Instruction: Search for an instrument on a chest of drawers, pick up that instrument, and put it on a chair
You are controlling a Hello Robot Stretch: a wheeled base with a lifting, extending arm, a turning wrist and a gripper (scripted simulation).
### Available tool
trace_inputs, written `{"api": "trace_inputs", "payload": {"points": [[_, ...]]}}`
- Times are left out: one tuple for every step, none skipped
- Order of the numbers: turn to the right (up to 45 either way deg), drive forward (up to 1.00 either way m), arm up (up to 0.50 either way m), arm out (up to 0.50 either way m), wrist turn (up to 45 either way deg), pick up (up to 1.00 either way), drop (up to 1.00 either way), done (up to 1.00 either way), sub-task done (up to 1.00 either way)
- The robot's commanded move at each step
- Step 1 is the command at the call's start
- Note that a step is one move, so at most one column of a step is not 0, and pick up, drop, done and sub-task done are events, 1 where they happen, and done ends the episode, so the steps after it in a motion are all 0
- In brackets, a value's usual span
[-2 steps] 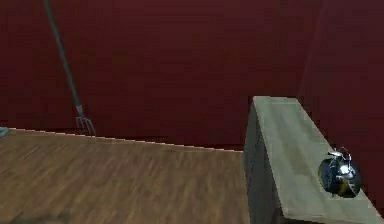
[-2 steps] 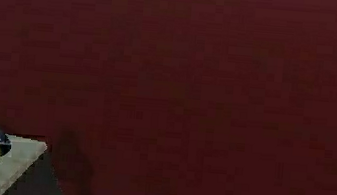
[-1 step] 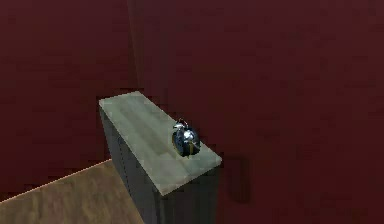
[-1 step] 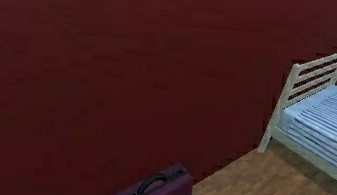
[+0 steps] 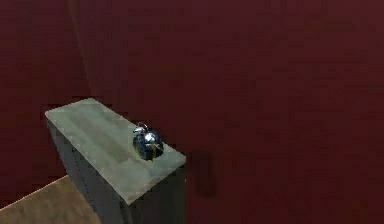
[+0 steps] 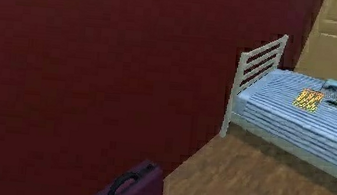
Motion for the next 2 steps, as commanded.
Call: {"api": "trace_inputs", "payload": {"points": [[0.0,0.35,0.00,0.00,0.0,0.00,0.00,0.00,0.00],[-45.0,0.00,0.00,0.00,0.0,0.00,0.00,0.00,0.00]]}}
